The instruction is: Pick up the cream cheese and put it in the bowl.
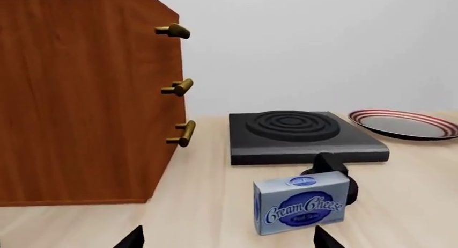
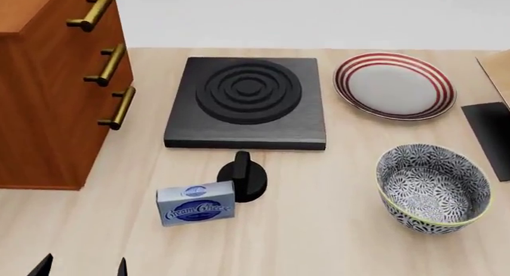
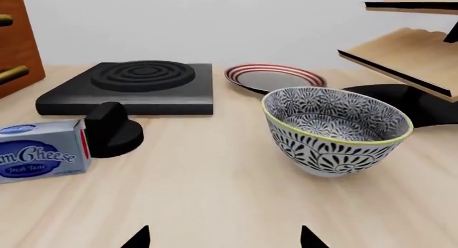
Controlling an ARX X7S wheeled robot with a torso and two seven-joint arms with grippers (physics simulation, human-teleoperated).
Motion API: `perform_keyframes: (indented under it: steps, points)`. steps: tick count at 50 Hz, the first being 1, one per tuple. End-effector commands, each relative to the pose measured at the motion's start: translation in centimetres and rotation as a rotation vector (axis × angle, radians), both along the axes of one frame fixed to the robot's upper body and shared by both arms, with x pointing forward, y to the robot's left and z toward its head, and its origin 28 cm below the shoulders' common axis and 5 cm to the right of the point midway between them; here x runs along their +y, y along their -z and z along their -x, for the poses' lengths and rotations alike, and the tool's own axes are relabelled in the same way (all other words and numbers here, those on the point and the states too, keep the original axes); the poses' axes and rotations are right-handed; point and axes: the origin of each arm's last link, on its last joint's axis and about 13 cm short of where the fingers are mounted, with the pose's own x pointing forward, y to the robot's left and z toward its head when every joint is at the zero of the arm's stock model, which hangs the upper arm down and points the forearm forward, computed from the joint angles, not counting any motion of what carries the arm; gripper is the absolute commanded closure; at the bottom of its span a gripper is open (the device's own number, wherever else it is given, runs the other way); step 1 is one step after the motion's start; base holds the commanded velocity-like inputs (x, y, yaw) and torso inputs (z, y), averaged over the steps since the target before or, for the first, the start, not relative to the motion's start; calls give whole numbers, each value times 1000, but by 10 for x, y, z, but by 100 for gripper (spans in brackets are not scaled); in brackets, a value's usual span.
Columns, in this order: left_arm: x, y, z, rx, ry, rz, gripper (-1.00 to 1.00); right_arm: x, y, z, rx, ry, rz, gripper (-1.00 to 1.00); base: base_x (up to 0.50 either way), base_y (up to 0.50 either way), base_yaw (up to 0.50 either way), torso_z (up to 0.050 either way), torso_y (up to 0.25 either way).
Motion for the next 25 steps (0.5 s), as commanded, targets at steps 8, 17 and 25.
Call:
perform_keyframes:
  steps: [8, 17, 25]
  points:
    - [0, 0, 0, 0, 0, -1, -100, 0, 0, 0, -1, -3, 4, -100, 215, 0, 0, 0, 0]
    - [0, 0, 0, -1, -1, 0, -100, 0, 0, 0, 0, -3, 4, -100, 214, 0, 0, 0, 0]
    - [0, 0, 0, -2, -1, 0, -100, 0, 0, 0, 0, -4, 4, -100, 214, 0, 0, 0, 0]
